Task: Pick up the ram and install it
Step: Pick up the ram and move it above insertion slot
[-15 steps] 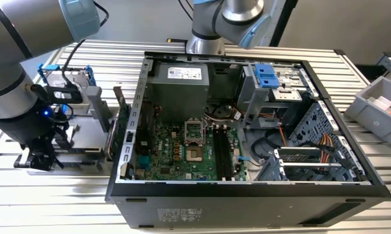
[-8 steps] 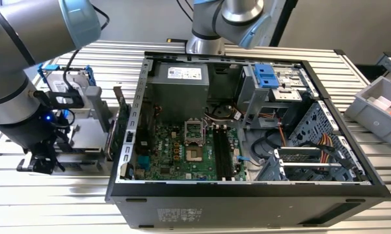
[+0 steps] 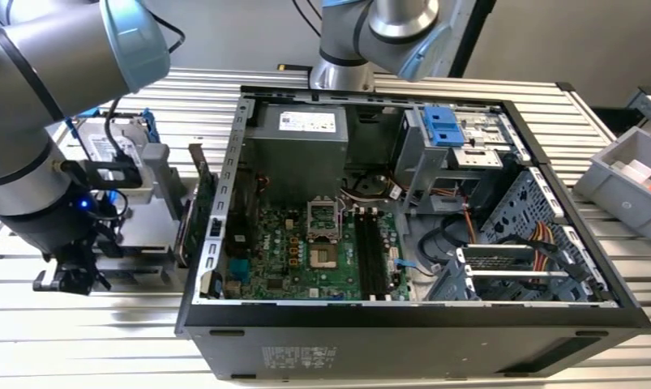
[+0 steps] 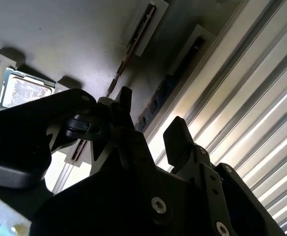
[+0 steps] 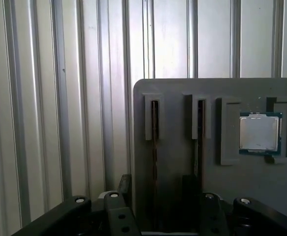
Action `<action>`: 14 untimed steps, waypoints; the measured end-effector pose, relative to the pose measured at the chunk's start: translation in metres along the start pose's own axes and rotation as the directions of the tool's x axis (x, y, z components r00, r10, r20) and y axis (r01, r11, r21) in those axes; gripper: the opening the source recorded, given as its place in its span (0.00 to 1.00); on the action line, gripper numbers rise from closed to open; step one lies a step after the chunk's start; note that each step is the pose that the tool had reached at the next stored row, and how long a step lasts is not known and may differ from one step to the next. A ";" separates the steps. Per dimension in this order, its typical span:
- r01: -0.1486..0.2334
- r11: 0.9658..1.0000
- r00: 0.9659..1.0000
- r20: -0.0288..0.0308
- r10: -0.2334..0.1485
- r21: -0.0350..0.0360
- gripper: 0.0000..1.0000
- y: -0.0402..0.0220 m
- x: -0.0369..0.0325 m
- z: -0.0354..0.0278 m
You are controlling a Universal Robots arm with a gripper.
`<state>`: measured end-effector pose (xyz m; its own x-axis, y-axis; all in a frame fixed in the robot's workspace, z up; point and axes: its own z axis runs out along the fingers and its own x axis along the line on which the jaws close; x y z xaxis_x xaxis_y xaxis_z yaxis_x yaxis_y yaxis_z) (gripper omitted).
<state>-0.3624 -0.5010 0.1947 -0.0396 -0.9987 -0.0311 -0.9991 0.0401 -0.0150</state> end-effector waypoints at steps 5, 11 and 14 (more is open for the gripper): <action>0.000 1.000 1.000 0.000 0.000 0.000 1.00 0.0000 0.0000 0.0005; 0.000 1.000 1.000 0.000 0.000 0.000 1.00 0.0000 0.0000 0.0006; 0.000 1.000 1.000 0.000 0.000 0.000 1.00 0.0000 0.0000 0.0006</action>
<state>-0.3624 -0.5009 0.1941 -0.0396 -0.9987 -0.0312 -0.9991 0.0401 -0.0151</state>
